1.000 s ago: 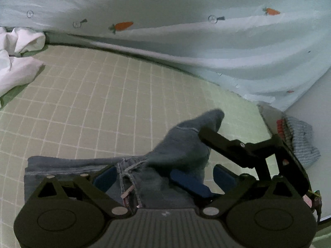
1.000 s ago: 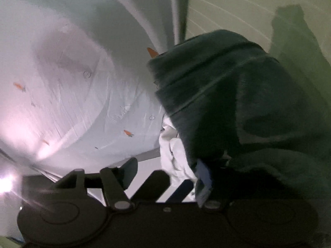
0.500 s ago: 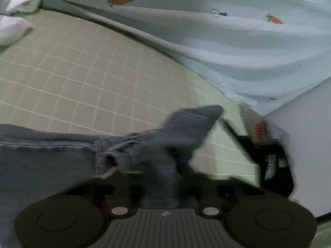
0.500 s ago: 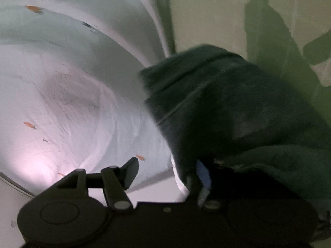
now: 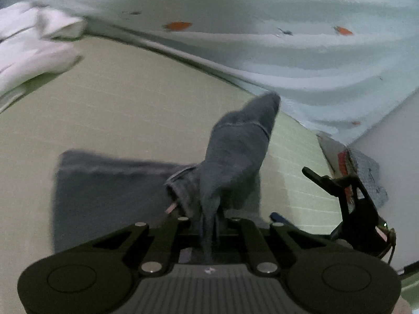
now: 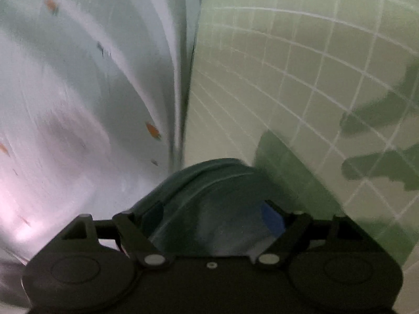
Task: Fold clothes
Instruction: 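Grasp the folded jeans bundle with both grippers from opposite sides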
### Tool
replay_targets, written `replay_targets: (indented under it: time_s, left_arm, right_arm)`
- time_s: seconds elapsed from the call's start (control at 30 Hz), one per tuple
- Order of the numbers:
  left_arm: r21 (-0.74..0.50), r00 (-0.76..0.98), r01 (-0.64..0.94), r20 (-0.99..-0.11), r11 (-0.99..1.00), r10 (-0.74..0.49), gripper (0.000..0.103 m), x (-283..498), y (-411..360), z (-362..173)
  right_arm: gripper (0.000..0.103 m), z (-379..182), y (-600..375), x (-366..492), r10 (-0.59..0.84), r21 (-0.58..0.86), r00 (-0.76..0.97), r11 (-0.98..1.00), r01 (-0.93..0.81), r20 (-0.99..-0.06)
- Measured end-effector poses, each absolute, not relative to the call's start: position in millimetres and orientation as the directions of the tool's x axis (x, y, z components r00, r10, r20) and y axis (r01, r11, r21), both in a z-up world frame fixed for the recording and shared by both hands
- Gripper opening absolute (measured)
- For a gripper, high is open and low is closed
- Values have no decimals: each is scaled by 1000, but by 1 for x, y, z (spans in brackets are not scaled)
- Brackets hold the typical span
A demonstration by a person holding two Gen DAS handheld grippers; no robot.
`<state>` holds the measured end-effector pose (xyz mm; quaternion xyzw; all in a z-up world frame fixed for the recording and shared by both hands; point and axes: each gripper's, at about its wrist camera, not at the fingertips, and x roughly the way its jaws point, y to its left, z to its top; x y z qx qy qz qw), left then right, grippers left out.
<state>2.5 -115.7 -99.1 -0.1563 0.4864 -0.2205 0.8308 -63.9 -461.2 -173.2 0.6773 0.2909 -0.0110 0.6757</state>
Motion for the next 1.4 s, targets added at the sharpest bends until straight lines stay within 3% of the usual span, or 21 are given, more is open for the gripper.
replay_targets:
  time_s: [0.17,0.27,0.37,0.47,0.53,0.7,0.93,1.4]
  left_arm:
    - [-471,473,10,-775,882,-419,6,-15,-45,-117]
    - [-381,457,-82,-835,921,-305,4,-17,-16,-140]
    - [-334,433,-119,-865,935,-253,5,-20,3,-151]
    - [-393,446,-110,-840,913,-308,34,-23,8,-148]
    - [-377,459,-74,-835,923,-304,65,-21,3,-144]
    - [-373,444,16,-829,928,-341,83,-10,-10,-146]
    - [-363,372,79,-853,929,-365,88,12,-29,-165]
    - [-321,257,109,-905,941,-339,94,69,-49,-197]
  right_arm:
    - [84,-147,-414,-49,347,766,712,488,419,-610]
    - [85,-140,-370,-39,292,590,617,724,357,-731]
    - [91,-140,-336,-37,229,487,602,817,308,-765]
    - [94,-137,-329,-42,221,471,600,830,298,-769]
    - [94,-131,-325,-43,196,447,609,845,294,-769]
    - [95,-135,-309,-50,212,424,614,879,221,-760]
    - [100,-140,-297,-37,166,321,587,932,170,-792]
    - [103,-168,-296,18,240,338,498,934,115,-833]
